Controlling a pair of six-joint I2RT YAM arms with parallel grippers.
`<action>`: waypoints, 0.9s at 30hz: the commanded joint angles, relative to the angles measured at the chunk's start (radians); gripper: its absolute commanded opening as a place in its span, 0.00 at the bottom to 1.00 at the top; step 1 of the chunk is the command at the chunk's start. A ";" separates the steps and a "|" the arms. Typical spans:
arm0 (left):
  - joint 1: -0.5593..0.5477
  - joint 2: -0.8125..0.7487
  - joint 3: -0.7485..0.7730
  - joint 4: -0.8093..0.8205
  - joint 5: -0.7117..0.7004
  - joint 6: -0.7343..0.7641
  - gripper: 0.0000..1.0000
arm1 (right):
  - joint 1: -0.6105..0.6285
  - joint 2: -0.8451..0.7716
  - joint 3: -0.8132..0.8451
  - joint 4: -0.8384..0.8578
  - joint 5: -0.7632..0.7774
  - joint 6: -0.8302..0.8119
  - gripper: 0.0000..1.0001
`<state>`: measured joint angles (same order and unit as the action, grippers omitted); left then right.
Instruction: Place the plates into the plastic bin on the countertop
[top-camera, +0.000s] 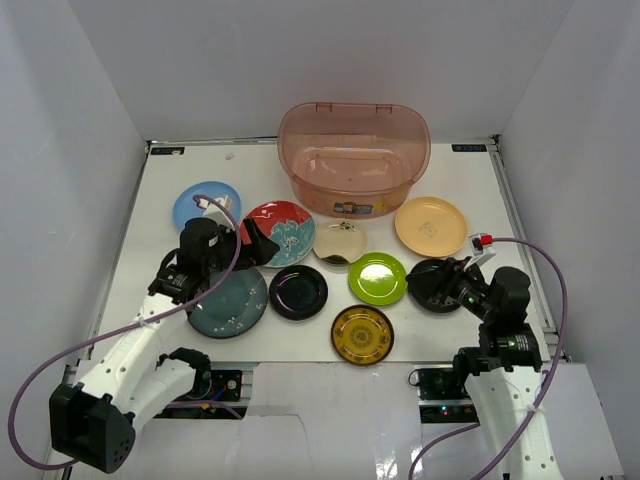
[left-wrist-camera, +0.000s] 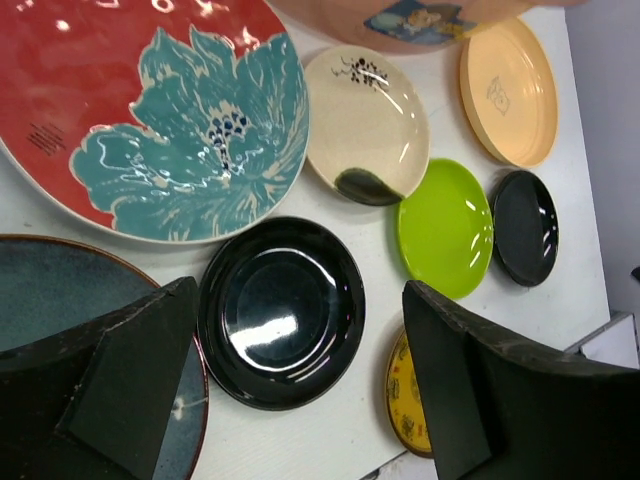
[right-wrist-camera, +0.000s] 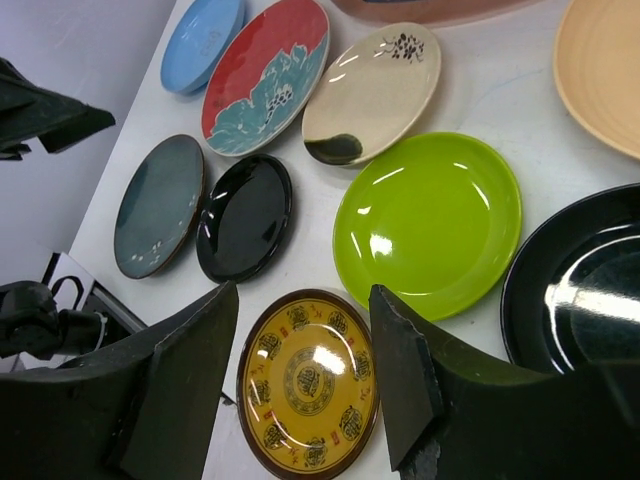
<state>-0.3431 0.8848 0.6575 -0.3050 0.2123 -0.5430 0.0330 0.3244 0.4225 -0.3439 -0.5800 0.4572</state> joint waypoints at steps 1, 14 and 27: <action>0.004 0.055 0.071 0.003 -0.083 0.015 0.92 | 0.002 -0.019 -0.040 0.083 -0.064 0.064 0.61; 0.237 0.379 0.076 0.155 -0.034 -0.025 0.67 | 0.033 -0.041 -0.134 0.168 -0.055 0.078 0.61; 0.322 0.675 0.114 0.402 0.085 0.021 0.61 | 0.068 -0.054 -0.186 0.209 -0.072 0.086 0.60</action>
<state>-0.0345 1.5551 0.7456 0.0021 0.2638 -0.5396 0.0921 0.2802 0.2466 -0.1989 -0.6250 0.5362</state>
